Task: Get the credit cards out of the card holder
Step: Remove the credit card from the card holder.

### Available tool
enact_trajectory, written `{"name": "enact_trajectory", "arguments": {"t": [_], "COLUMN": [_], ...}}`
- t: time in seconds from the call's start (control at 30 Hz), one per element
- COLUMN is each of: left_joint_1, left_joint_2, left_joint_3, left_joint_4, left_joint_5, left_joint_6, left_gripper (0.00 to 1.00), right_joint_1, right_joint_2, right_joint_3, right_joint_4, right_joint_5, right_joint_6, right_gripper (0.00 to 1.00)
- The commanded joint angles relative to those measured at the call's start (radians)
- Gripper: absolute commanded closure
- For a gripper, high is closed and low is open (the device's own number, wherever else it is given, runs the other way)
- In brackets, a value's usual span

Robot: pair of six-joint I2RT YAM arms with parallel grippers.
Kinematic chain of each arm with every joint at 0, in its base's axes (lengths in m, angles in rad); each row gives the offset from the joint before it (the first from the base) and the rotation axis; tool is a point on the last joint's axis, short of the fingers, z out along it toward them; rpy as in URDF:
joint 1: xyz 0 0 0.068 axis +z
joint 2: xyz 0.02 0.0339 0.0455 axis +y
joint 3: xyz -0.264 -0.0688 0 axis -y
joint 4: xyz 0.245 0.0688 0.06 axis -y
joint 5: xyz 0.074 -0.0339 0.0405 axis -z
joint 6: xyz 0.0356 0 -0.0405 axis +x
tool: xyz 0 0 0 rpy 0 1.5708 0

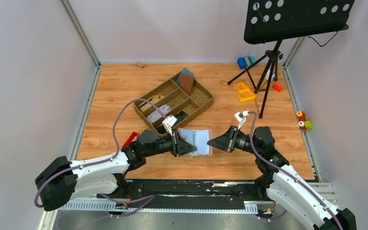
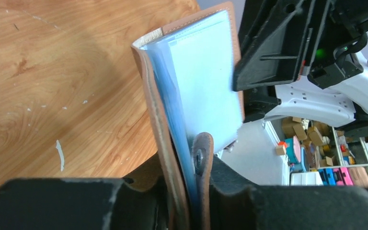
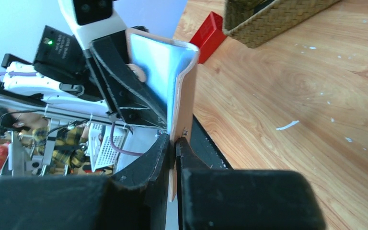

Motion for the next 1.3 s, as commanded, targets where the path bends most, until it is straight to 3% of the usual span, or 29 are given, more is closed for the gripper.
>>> {"name": "enact_trajectory", "arguments": {"t": [0.0,0.07,0.2,0.3,0.47,0.7,0.8,0.93,1.03,1.27], "left_joint_1": [-0.015,-0.015,-0.016,-0.017,-0.022,-0.032,-0.032,-0.032,-0.032,-0.032], "left_joint_2": [0.037,0.055,0.086,0.091,0.115,0.152,0.152,0.141,0.129,0.073], "left_joint_3": [0.063,0.079,0.099,0.106,0.123,0.173,0.175,0.168,0.163,0.125], "left_joint_4": [0.076,0.053,0.048,0.041,0.039,-0.073,-0.096,-0.121,-0.126,-0.087], "left_joint_5": [0.064,0.057,0.064,0.056,0.065,0.023,0.005,-0.016,-0.015,-0.007], "left_joint_6": [0.021,0.029,0.032,0.038,0.041,0.075,0.078,0.083,0.076,0.053], "left_gripper": [0.69,0.59,0.30,0.16,0.03,0.01,0.11,0.39,0.53,0.77], "right_joint_1": [0.013,0.018,0.021,0.023,0.027,0.037,0.038,0.037,0.038,0.036], "right_joint_2": [0.034,0.042,0.041,0.042,0.054,0.059,0.048,0.029,0.020,0.031], "right_joint_3": [0.010,0.015,0.020,0.022,0.024,0.027,0.027,0.028,0.029,0.006], "right_joint_4": [0.144,0.150,0.127,0.113,0.116,0.148,0.139,0.108,0.076,0.064], "right_joint_5": [-0.094,-0.098,-0.081,-0.070,-0.067,-0.079,-0.077,-0.059,-0.042,-0.025], "right_joint_6": [0.047,0.048,0.040,0.033,0.033,0.049,0.048,0.036,0.025,0.019], "right_gripper": [1.00,1.00,1.00,1.00,1.00,1.00,1.00,1.00,1.00,0.71]}}
